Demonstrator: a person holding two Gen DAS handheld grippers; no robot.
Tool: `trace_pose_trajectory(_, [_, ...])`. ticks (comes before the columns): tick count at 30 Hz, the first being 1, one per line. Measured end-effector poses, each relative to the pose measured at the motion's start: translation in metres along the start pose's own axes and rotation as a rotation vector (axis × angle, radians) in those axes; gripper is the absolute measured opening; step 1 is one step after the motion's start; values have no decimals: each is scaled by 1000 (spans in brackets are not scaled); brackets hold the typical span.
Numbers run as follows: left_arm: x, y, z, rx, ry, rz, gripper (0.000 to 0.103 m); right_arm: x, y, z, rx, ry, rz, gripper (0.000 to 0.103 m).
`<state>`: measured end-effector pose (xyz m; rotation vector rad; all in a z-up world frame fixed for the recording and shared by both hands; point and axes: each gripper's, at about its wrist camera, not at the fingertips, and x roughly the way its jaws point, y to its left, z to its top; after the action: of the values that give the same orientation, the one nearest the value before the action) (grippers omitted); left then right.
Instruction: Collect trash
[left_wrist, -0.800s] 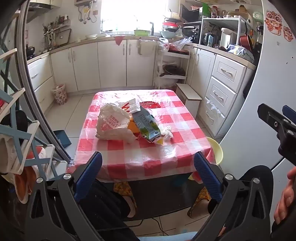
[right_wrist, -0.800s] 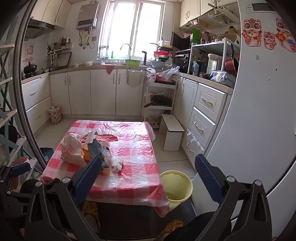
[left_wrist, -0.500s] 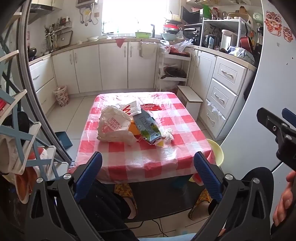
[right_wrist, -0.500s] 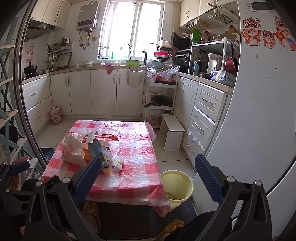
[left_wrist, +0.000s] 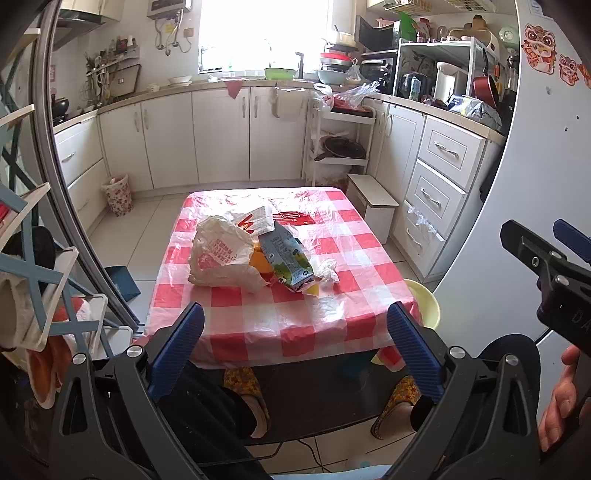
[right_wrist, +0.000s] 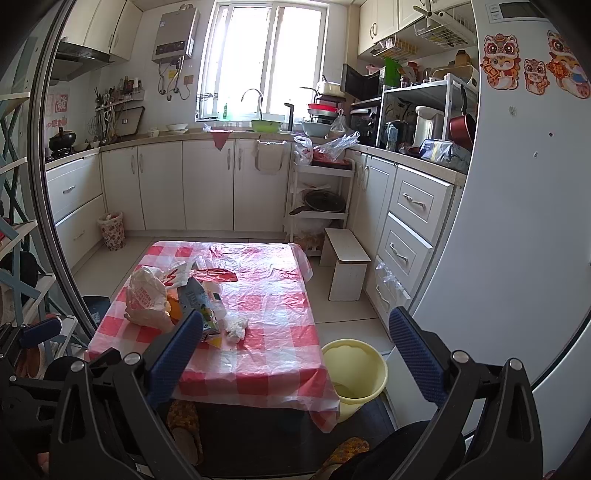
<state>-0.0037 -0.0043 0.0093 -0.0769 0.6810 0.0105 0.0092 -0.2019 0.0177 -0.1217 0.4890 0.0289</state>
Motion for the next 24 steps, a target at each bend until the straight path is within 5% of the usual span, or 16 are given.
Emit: trace_pose_trajectory(24, [-2,0,1,-2,-5,-1,95,3,1,2,12,4,31,97])
